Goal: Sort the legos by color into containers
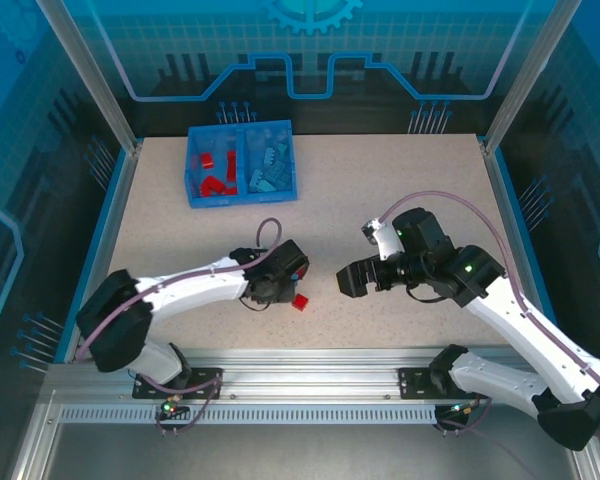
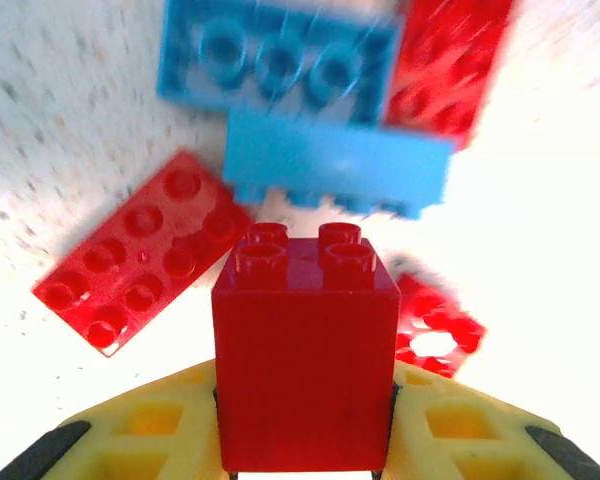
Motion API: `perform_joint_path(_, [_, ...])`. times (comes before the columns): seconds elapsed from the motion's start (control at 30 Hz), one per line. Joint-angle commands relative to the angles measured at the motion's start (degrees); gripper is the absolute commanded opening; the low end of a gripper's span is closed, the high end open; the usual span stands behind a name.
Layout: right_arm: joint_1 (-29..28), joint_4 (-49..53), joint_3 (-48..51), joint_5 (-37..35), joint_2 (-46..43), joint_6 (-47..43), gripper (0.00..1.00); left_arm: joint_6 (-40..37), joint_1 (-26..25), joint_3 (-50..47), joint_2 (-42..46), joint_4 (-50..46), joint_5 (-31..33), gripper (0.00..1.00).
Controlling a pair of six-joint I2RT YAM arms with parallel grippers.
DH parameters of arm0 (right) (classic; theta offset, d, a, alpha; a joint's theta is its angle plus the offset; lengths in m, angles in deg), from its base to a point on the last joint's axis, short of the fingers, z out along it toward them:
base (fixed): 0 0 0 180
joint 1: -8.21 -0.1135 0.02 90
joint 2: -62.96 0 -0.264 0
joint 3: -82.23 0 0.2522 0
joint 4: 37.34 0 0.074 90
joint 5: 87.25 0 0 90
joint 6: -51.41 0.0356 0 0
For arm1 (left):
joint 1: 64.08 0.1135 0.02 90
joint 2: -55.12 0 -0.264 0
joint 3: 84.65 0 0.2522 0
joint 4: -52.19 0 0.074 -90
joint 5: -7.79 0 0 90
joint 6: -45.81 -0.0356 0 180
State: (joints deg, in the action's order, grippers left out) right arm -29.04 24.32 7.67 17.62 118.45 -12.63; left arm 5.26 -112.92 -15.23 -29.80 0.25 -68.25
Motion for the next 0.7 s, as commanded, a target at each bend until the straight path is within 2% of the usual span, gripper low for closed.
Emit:
perform_joint_path(0.0, [-0.6,-2.2,-0.4,-0.1,-1.4,1.1,1.00,-4.1,1.6,6.3,5.3,-3.7,6.0,0.24])
perform_joint_path(0.13, [-0.6,-3.3,-0.7,-3.1,-2.4,1.9,1.00,-10.3,8.7,12.7,5.4,-2.7,8.4,0.24])
perform_joint_path(0.27, [-0.7,-1.5,-2.5,-5.0,-2.6,2.8,1.00,-15.8,19.3,20.1,1.1,-0.5,8.9,0.24])
perform_joint_path(0.47, [-0.9,-0.6,-1.9,-7.2,-6.3,5.1,1.00,-20.1,33.0,34.4,-13.3,-0.1,7.7,0.24])
perform_joint_path(0.67, [-1.1,0.8,-1.1,-8.8,-11.3,7.0,1.00,-19.0,42.4,53.3,-31.6,-5.4,0.2,0.25])
